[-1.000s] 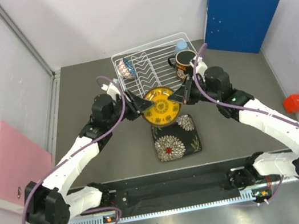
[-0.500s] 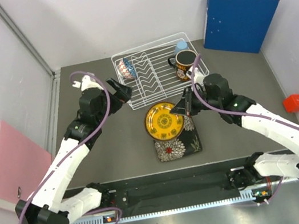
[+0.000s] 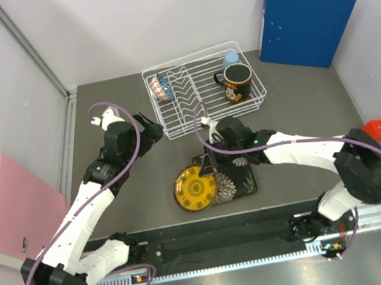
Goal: Unload the mixed dishes from the dish rack
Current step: Place the plate at the center of the board.
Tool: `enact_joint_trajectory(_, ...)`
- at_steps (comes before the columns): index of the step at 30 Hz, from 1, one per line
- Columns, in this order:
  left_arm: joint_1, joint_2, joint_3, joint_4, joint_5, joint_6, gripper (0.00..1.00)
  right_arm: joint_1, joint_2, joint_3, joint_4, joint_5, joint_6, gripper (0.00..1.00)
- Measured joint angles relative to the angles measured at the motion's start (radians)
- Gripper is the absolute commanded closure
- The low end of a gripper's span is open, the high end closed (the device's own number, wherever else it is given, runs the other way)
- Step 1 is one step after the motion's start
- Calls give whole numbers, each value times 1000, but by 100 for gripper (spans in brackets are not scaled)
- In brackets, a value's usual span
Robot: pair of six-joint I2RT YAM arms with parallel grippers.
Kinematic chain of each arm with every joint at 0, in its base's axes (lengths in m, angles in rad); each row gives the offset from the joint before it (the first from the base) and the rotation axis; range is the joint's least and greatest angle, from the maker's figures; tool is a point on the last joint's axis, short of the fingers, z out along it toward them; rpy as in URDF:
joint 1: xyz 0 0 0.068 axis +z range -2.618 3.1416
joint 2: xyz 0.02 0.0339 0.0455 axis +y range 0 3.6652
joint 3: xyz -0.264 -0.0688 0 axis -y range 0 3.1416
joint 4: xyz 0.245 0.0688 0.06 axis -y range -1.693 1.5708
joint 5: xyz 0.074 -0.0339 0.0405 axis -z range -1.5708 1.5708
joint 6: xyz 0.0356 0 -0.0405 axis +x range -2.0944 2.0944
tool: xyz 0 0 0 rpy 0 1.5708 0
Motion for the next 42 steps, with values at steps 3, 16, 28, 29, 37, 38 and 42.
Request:
enact_joint_trajectory(3, 0, -19, 0, -11, -23, 5, 1, 48, 80, 81, 8, 2, -10, 100)
enact_joint_trajectory(16, 6, -142, 23, -90, -148, 61, 1, 119, 390, 370, 22, -13, -53, 100)
enact_joint_trajectory(28, 8, -176, 23, -122, -158, 76, 1, 126, 558, 470, -32, 10, -100, 72)
enact_joint_trajectory(29, 8, -176, 22, -122, -155, 77, 1, 126, 565, 477, -39, 12, -105, 64)
enact_joint_trajectory(37, 9, -176, 20, -121, -147, 80, 1, 126, 578, 484, -68, 41, -127, 42)
enact_joint_trajectory(38, 9, -176, 18, -121, -146, 80, 1, 126, 578, 484, -72, 50, -129, 40)
enact_joint_trajectory(42, 9, -176, 13, -121, -140, 80, 1, 126, 575, 484, -93, 99, -141, 39)
